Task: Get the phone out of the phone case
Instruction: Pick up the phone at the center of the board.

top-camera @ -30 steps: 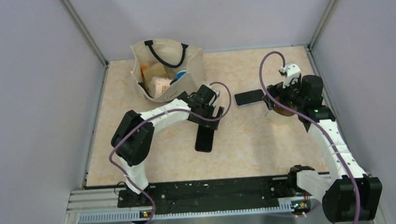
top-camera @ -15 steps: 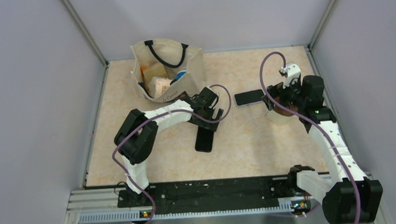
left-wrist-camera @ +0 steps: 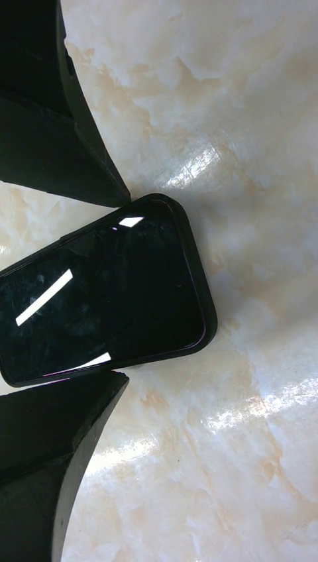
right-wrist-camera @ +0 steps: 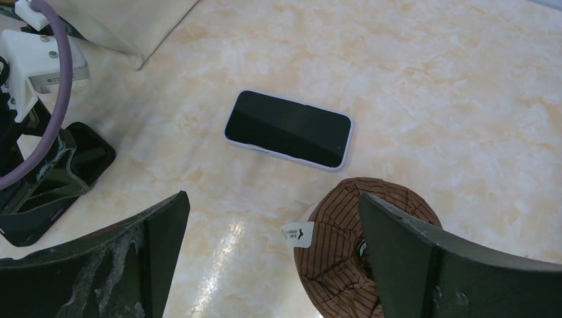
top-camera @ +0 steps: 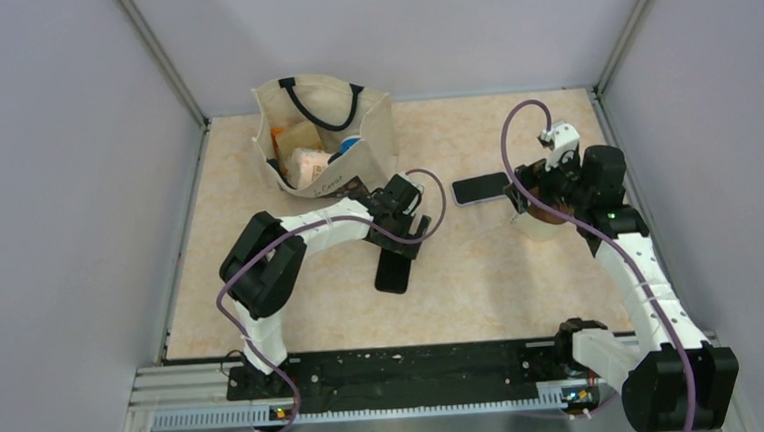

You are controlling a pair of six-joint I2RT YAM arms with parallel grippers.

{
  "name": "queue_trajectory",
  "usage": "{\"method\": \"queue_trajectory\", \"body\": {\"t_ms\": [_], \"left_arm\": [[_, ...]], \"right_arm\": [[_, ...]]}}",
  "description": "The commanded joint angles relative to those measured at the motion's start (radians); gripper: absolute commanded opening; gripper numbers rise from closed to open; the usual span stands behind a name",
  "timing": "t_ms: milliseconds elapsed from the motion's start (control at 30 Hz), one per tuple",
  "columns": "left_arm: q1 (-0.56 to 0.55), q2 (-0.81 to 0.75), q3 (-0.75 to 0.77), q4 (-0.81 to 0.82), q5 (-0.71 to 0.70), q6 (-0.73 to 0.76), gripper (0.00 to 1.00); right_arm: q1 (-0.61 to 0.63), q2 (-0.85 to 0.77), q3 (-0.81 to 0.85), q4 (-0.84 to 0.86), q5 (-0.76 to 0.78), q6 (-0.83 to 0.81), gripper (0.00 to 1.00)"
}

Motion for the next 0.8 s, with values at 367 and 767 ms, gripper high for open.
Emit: {"method": "queue_trajectory", "body": {"t_ms": [367,767], "left_arm": [[-0.023,-0.024,-0.071,0.072,0.061,0.115,0.51],[-0.023,-0.108,-0.045,0.057,0.182,0.246,0.00]], "right_arm": [[0.000,-0.022,0.000,0.044,-0.018,-0.003,0.99],[0.000,-0.002,0.005,0.040,-0.008,0.028,0.99]]}}
